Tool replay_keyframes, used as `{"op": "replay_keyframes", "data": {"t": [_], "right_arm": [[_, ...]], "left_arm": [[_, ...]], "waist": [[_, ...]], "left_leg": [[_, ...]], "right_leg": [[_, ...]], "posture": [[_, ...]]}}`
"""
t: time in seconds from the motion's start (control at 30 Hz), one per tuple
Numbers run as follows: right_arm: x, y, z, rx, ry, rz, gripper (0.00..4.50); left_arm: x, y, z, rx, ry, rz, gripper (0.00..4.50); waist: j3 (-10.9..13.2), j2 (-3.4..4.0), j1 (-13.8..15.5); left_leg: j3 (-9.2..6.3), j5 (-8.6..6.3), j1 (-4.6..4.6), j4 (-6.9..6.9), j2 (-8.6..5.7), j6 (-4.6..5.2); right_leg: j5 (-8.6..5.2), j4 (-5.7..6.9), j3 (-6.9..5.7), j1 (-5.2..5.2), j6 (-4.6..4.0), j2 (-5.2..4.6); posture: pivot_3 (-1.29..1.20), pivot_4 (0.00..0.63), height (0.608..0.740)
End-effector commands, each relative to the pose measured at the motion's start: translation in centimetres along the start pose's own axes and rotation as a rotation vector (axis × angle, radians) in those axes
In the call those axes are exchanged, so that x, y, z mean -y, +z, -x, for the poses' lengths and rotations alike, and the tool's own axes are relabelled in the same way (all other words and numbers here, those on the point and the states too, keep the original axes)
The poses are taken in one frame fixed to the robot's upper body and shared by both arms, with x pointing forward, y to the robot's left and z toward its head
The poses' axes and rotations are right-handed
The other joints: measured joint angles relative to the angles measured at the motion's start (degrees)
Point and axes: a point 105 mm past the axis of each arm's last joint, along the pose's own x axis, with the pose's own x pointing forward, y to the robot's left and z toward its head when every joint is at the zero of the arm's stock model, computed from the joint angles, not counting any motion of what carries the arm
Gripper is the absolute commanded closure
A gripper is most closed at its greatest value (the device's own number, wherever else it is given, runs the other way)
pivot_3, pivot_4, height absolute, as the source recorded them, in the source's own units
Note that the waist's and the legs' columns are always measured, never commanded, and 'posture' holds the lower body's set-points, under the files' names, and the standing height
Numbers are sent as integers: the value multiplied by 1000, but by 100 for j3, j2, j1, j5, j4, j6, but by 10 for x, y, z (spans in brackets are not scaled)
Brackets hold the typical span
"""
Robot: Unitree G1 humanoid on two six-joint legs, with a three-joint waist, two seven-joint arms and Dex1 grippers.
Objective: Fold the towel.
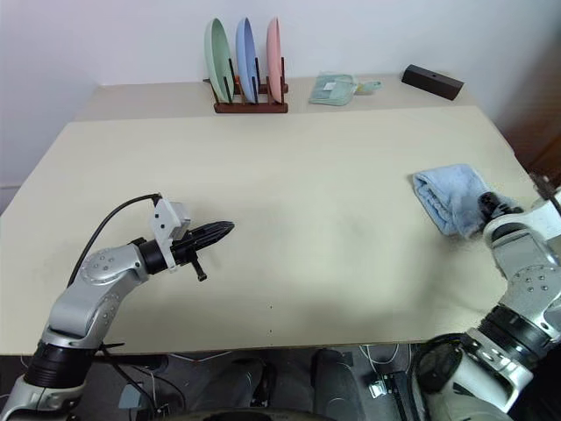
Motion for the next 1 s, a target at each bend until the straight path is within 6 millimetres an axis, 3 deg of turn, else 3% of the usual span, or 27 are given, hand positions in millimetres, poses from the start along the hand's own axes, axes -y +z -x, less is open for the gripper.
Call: {"op": "replay_keyframes", "data": {"t": [0.03, 0.1, 0.17, 0.23, 0.3, 0.5, 0.57, 0.63, 0.7, 0.8, 1.0], "right_arm": [[-11, 45, 10, 235, 4, 211, 1059], [-31, 54, 15, 303, 94, 298, 1059], [-66, 52, 25, 363, 265, 473, 1059], [-113, 23, 45, 381, 542, 748, 1059], [-136, -2, 61, 375, 723, 884, 1059], [-139, -7, 64, 387, 769, 916, 1059], [-162, -68, 82, 151, 1125, 844, 1059], [-168, -96, 93, 31, 1297, 812, 1059], [-165, -110, 94, -25, 1353, 859, 1059], [-165, -121, 92, -60, 1381, 870, 1059], [-170, -125, 87, -58, 1393, 837, 1059]], "left_arm": [[-18, 3, 8, 16, 108, -30, 4500], [-37, -2, 14, 12, 213, -14, 4500], [-60, -4, 23, 18, 349, -28, 4500], [-81, -14, 35, -4, 472, -35, 4500], [-89, -19, 41, -17, 517, -50, 4500], [-91, -21, 42, -11, 524, -65, 4500], [-70, -25, 50, -14, 470, -48, 4500], [-58, -27, 51, -21, 443, -42, 4500], [-53, -27, 51, -21, 433, -40, 4500], [-48, -22, 49, -7, 426, -34, 4500], [-43, -17, 47, -1, 422, -33, 4500]], "waist": [[0, 0, 3], [0, 0, -10], [0, 0, -19], [0, 0, -21], [-1, -2, -21], [2, -8, 217], [-3, -15, 209], [-4, -21, 121], [1, -16, 121], [1, -17, 164], [0, -17, 125]], "left_leg": [[0, 0, 0, 0, 0, 0], [1, 0, 2, 1, 0, -1], [1, 2, 5, 0, 2, -3], [1, 2, 6, 0, 5, -5], [2, 2, 7, -1, 5, -5], [-10, -2, -10, 16, -6, 2], [-9, -2, -10, 16, -6, 3], [-9, -4, 5, 4, 0, 4], [-9, -3, 4, 3, 2, 3], [-9, -3, 0, 10, 0, 3], [-9, -3, 1, 7, 0, 3]], "right_leg": [[0, 0, 0, 0, 0, 0], [0, 0, 1, 1, 0, 1], [0, 2, 2, 1, 0, 4], [0, 2, 2, 0, 0, 7], [0, 0, 2, 1, 1, 9], [5, -15, -5, 6, 10, 0], [6, -20, -5, 6, 11, 1], [6, -24, -4, 16, 11, 4], [6, -21, -4, 13, 11, 5], [6, -19, -5, 14, 10, 1], [6, -18, -5, 10, 10, 3]], "posture": [[0, 150, 740], [0, 150, 740], [0, 150, 740], [0, 150, 740], [0, 150, 740], [0, 150, 740], [0, 150, 740], [0, 150, 740], [0, 150, 740], [0, 150, 740], [0, 150, 740]]}}
